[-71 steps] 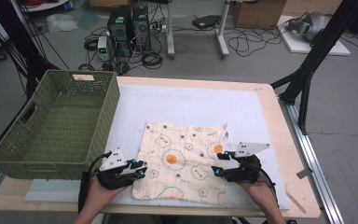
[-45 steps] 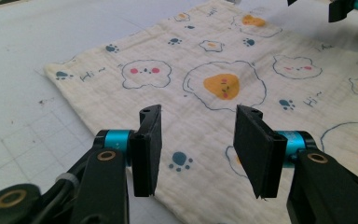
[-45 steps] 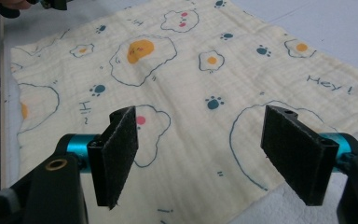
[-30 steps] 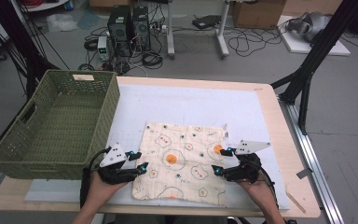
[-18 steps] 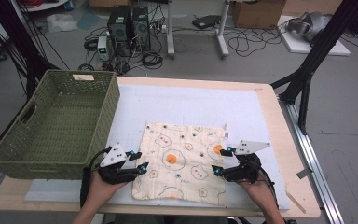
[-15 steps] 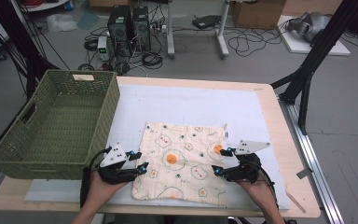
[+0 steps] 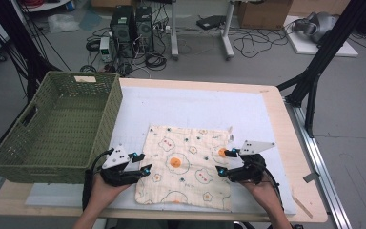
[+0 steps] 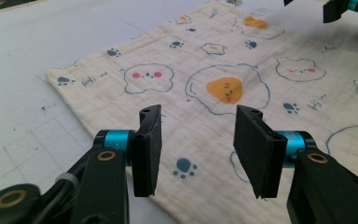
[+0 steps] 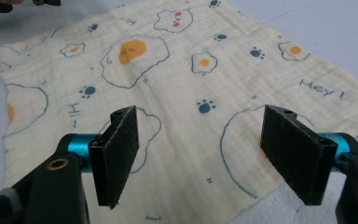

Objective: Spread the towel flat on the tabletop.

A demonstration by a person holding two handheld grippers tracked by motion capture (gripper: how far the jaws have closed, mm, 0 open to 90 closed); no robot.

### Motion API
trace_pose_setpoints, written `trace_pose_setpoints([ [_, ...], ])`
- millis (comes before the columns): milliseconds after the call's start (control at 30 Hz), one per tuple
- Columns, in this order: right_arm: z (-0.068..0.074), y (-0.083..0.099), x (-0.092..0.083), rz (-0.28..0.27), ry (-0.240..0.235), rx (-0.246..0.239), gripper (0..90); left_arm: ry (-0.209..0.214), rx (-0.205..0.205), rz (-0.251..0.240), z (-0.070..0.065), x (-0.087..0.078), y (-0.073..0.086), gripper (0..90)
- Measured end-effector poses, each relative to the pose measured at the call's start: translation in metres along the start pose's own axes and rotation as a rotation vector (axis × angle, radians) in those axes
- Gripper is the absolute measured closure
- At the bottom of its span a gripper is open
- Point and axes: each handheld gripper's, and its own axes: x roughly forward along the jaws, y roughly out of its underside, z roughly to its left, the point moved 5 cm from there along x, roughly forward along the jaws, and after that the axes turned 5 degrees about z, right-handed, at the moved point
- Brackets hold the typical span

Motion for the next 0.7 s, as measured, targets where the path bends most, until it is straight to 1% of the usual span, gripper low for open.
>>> trace_pose_setpoints([
  [67,-0.001,-0.002,0.002,0.005,-0.007,0.014,27.2,0.001,-0.01,-0.004,0.001,0.002,-0.001,51.9],
  [100,-0.002,-0.003,0.003,0.007,-0.008,0.015,27.2,0.002,-0.007,-0.005,0.002,0.003,-0.002,51.9],
  [200,-0.003,-0.003,0.007,0.025,0.001,-0.003,27.1,0.003,-0.007,0.0,0.003,0.007,-0.003,51.9],
  [267,-0.005,-0.003,0.008,0.033,0.01,-0.004,27.7,0.0,-0.006,0.006,0.005,0.009,-0.004,52.0],
  [333,-0.008,-0.004,0.008,0.034,0.003,0.007,29.8,-0.004,-0.008,0.01,0.007,0.013,-0.006,52.0],
  [400,-0.011,-0.005,0.008,0.035,0.003,0.02,31.0,-0.002,-0.013,0.019,0.01,0.017,-0.009,52.1],
  [467,-0.016,-0.005,0.008,0.037,0.012,0.02,32.3,-0.002,-0.026,0.018,0.013,0.021,-0.011,52.2],
  [567,-0.024,-0.005,0.007,0.032,0.013,0.047,33.6,-0.012,-0.029,0.023,0.018,0.026,-0.014,52.7],
  [633,-0.029,-0.006,0.006,0.028,0.019,0.057,34.9,-0.015,-0.036,0.03,0.02,0.029,-0.015,53.0],
  [700,-0.034,-0.008,0.007,0.029,0.024,0.058,35.3,-0.018,-0.043,0.026,0.022,0.032,-0.017,53.5],
])
